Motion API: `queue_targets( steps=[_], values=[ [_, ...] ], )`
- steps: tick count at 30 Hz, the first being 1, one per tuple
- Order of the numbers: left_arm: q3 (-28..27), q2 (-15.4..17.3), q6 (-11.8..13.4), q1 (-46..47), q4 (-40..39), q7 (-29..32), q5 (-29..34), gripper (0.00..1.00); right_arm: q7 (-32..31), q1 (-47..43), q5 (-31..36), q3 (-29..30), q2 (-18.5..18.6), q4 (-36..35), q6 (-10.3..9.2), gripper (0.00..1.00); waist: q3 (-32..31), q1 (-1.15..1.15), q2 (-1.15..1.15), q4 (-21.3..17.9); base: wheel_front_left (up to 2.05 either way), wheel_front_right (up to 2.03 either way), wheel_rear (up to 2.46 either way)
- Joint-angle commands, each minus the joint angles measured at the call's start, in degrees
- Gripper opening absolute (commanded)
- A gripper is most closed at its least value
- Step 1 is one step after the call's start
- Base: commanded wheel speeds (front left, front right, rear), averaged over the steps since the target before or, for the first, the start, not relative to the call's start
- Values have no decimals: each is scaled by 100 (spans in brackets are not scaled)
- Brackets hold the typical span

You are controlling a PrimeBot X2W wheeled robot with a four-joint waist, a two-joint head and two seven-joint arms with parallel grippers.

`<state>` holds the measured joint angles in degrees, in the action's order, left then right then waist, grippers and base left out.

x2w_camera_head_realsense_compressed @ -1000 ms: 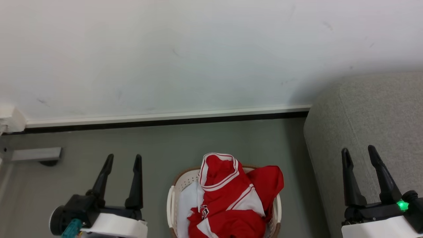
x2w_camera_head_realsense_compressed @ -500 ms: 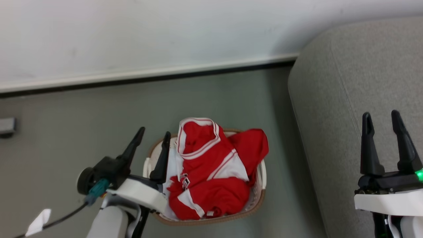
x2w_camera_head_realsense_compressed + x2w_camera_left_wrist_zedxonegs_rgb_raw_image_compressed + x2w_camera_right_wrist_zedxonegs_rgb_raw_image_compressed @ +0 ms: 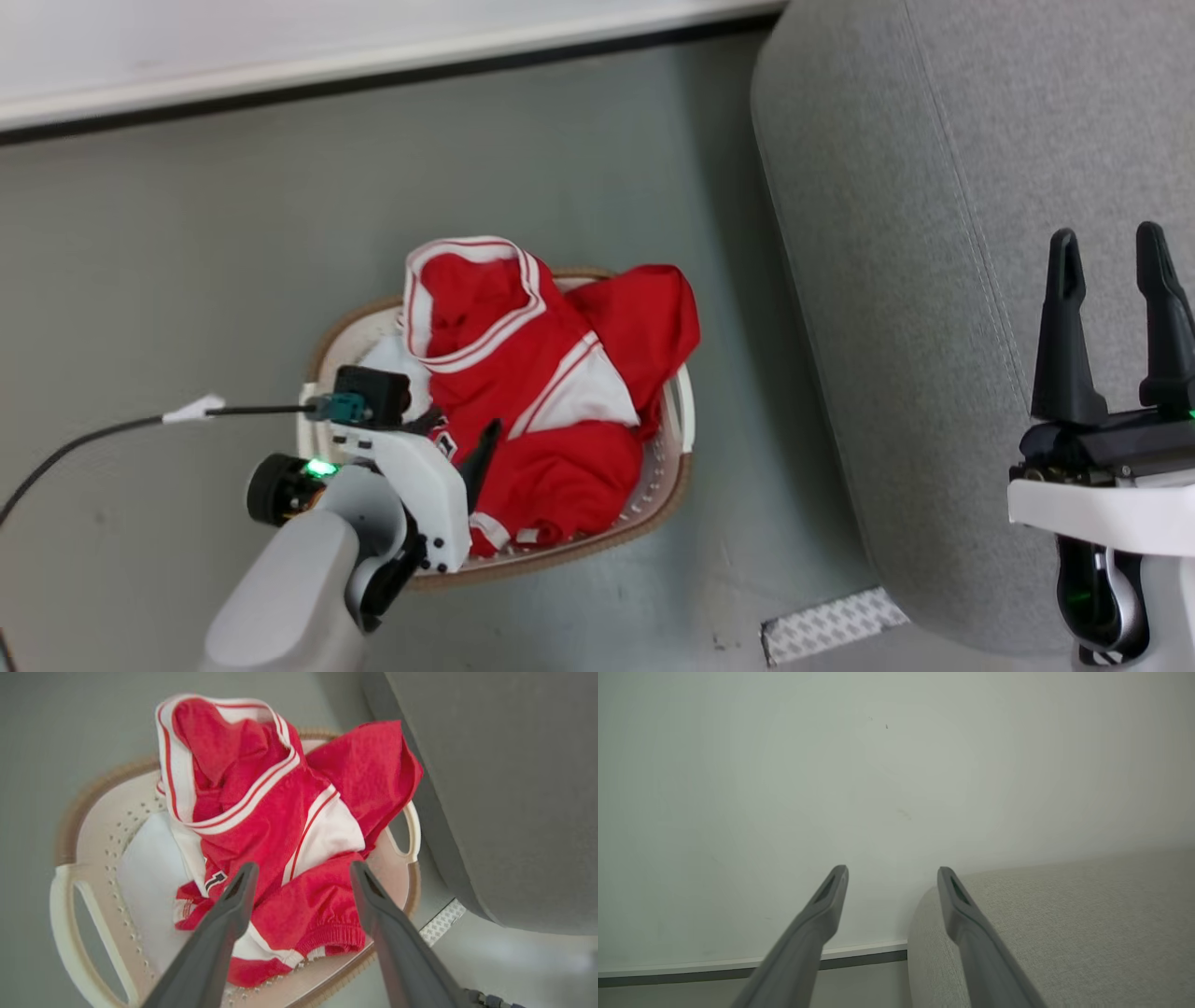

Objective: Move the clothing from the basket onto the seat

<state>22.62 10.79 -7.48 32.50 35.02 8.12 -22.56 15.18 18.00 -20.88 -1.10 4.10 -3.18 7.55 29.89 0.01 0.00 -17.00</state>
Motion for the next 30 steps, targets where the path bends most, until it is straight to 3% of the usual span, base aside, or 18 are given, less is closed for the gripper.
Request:
queue_targets(
  steps=[1,18,28,29,30],
  values=[
    [132,111,4,183,148,218,-146,100,-4,142,-54,19,-19,-26,-12,100,329,-1,0,-242,0,0,0],
    [1427,444,7,1438,1568,1331,-340,100,-5,718,-530,-217,-128,-96,-12,100,1467,-1,0,-890,0,0,0],
    [1771,515,7,1921,2282,1659,-251,100,-5,832,-838,-371,-127,-33,-12,100,1730,-1,0,-1145,0,0,0],
    [1791,509,7,1965,2340,1644,-247,67,-5,831,-866,-380,-126,-29,-12,100,1738,-1,0,-1159,0,0,0],
    [1807,501,7,2002,2374,1614,-248,19,-5,827,-881,-386,-127,-23,-12,100,1744,-1,0,-1170,0,0,0]
  ],
)
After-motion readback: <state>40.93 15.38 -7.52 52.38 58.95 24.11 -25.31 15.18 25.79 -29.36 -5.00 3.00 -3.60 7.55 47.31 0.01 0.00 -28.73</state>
